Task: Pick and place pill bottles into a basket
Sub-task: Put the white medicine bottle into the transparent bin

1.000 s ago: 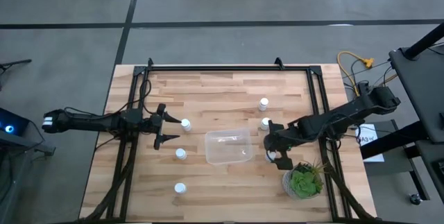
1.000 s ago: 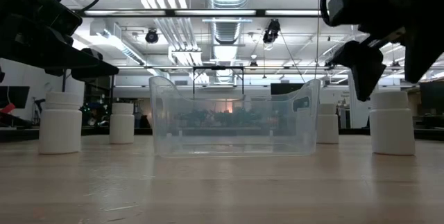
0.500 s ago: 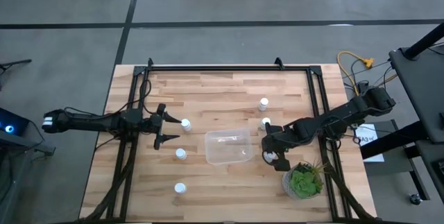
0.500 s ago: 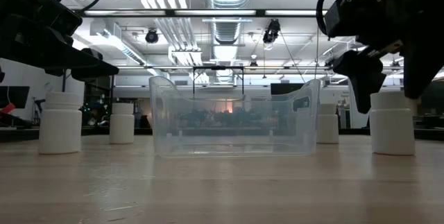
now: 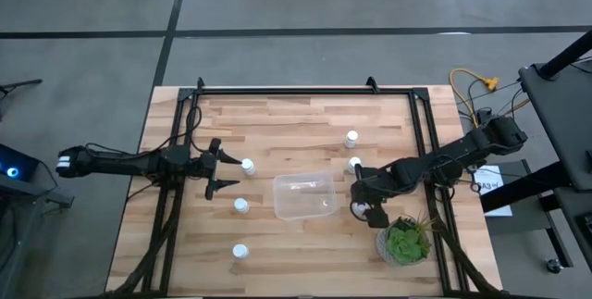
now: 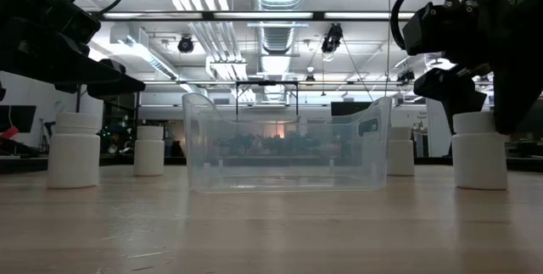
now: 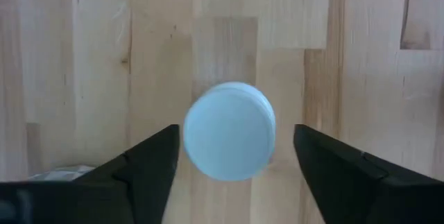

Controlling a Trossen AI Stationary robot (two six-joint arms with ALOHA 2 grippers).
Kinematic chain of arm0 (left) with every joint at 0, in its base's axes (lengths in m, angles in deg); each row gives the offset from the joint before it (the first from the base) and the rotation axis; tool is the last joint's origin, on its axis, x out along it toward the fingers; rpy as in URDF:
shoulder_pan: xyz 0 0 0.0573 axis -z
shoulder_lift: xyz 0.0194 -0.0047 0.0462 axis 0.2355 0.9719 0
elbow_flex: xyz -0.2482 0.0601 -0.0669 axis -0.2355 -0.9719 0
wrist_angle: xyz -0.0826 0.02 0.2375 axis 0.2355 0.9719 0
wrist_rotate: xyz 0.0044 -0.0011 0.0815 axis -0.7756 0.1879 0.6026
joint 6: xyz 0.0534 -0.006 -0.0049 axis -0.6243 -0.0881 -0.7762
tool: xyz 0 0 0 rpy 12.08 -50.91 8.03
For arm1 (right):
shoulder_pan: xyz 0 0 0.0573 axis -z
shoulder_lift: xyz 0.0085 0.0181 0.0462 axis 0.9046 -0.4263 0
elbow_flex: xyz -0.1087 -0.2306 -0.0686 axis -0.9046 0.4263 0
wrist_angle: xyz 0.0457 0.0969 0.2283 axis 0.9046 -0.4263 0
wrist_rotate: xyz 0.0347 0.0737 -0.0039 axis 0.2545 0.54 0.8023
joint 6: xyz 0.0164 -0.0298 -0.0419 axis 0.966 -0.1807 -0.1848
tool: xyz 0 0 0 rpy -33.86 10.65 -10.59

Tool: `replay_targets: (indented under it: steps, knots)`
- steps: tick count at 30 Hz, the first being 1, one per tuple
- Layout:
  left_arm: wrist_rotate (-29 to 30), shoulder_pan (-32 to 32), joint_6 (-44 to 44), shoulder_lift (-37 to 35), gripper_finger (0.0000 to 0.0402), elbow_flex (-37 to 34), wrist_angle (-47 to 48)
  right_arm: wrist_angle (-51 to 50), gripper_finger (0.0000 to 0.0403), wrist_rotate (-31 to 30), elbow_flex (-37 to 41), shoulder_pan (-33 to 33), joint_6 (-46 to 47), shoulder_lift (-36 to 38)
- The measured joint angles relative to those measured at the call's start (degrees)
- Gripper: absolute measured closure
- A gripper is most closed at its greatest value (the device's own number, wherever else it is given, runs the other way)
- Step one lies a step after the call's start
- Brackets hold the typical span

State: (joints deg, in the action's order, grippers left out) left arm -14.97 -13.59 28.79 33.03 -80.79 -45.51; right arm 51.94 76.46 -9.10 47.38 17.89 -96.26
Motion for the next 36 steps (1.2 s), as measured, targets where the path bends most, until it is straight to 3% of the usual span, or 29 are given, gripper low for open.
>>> replay_targets:
  steps: [7,28,36]
  knots:
    - [0.0,0.0,0.0,0.0,0.0127,0.0,0.0,0.6,0.0197,0.3,-0.2,0.0,-1.1,0.1]
    - [0.0,0.0,0.0,0.0,0.0127,0.0,0.0,3.7,0.0206,0.5,-0.2,0.0,-3.9,0.1]
    - [0.0,0.0,0.0,0.0,0.0127,0.0,0.0,3.9,0.0259,2.5,-0.2,0.0,-3.1,0.1]
